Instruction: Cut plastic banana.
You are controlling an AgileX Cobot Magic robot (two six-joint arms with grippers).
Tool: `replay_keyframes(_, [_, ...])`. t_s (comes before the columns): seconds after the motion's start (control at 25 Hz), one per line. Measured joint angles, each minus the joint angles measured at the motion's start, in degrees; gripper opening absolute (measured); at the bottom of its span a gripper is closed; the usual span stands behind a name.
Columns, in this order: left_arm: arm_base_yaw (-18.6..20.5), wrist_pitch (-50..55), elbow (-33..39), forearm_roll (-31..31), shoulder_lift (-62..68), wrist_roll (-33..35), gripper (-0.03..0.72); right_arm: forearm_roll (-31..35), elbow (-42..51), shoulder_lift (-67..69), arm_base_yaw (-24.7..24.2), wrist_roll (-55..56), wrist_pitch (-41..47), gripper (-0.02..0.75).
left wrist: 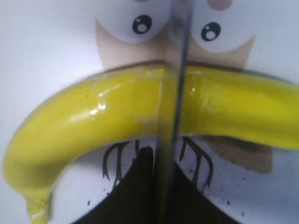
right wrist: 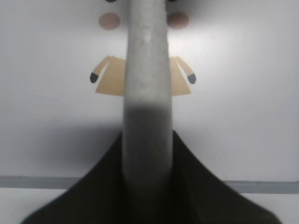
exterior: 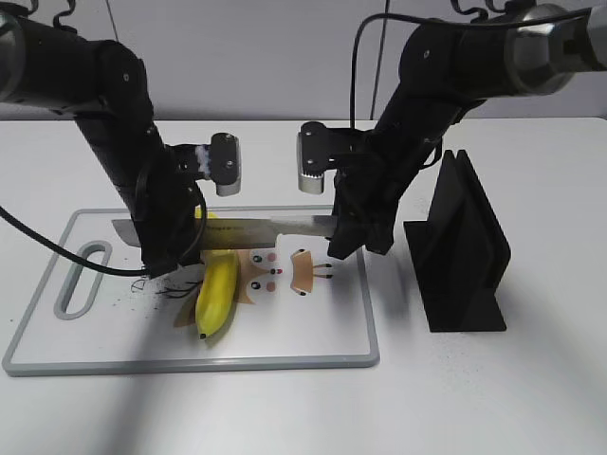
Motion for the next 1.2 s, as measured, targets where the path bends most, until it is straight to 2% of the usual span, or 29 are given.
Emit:
replay_keyframes(0.24, [0.0, 4.5, 0.1, 2.9, -7.3, -0.1, -0.001, 0.3, 0.1, -6.2, 0.2, 0.2, 2.0, 0.162])
replay_keyframes(0.52, [0.0, 11.3, 0.1, 3.1, -16.3, -0.2, -0.001, 0.6, 0.1, -13.5, 0.3, 0.1, 5.4, 0.162])
replay_keyframes(0.8, [0.0, 12.5, 0.1, 3.4, -22.4, -0.3, -0.001, 0.5, 0.1, -15.1, 0.4, 0.0, 6.0, 0.162])
replay_keyframes(1.2, [0.0, 12.8, 0.2, 3.5, -23.5, -0.3, -0.001, 0.0, 0.1, -15.1, 0.4, -0.1, 6.0, 0.162])
